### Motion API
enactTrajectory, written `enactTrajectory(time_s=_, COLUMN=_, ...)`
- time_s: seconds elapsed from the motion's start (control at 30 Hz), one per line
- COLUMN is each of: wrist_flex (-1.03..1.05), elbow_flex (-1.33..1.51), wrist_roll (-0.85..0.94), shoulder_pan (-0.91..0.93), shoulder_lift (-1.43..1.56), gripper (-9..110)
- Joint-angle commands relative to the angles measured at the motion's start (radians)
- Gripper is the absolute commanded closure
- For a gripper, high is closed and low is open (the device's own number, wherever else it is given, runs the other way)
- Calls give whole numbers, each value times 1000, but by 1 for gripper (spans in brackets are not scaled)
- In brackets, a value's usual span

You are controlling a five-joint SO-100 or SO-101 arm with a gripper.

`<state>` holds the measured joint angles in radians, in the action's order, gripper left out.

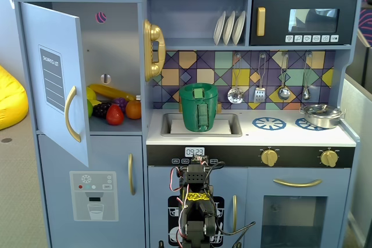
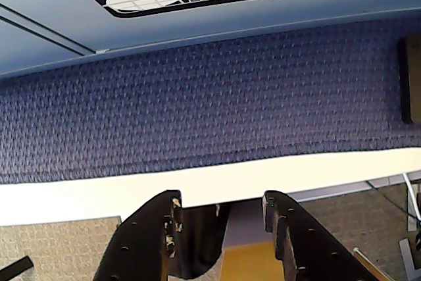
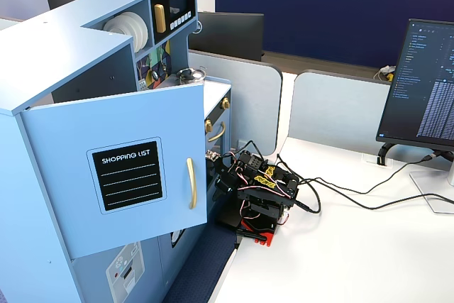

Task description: Close the left cabinet door

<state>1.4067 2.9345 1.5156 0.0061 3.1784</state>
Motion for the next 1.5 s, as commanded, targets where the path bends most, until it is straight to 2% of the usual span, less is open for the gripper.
enactTrajectory(time_s=0.0, wrist_flex=126, elbow_flex=63, wrist_roll=-3, shoulder_pan=57, shoulder_lift=0, gripper=101)
enactTrajectory(time_s=0.37, wrist_flex=126, elbow_flex=63, wrist_roll=0, shoulder_pan=44, shoulder_lift=0, gripper=101)
enactTrajectory(time_s=0.47, wrist_flex=121, elbow_flex=57, wrist_roll=72, shoulder_pan=-28, shoulder_lift=-2, gripper=101)
enactTrajectory(time_s=0.57, wrist_flex=52, elbow_flex=-17, wrist_roll=35, shoulder_pan=-213, shoulder_lift=-26, gripper=101)
enactTrajectory(time_s=0.77, wrist_flex=-164, elbow_flex=-316, wrist_roll=9, shoulder_pan=-749, shoulder_lift=-101, gripper=101)
enactTrajectory(time_s=0.9, wrist_flex=-273, elbow_flex=-482, wrist_roll=198, shoulder_pan=-1069, shoulder_lift=-127, gripper=102)
enactTrajectory(time_s=1.1, wrist_flex=-367, elbow_flex=-630, wrist_roll=448, shoulder_pan=-1457, shoulder_lift=-158, gripper=102)
enactTrajectory(time_s=1.2, wrist_flex=-485, elbow_flex=-652, wrist_roll=551, shoulder_pan=-1585, shoulder_lift=-202, gripper=102)
enactTrajectory(time_s=1.3, wrist_flex=-710, elbow_flex=-669, wrist_roll=629, shoulder_pan=-1684, shoulder_lift=-307, gripper=102)
enactTrajectory(time_s=1.47, wrist_flex=-974, elbow_flex=-673, wrist_roll=684, shoulder_pan=-1736, shoulder_lift=-479, gripper=102)
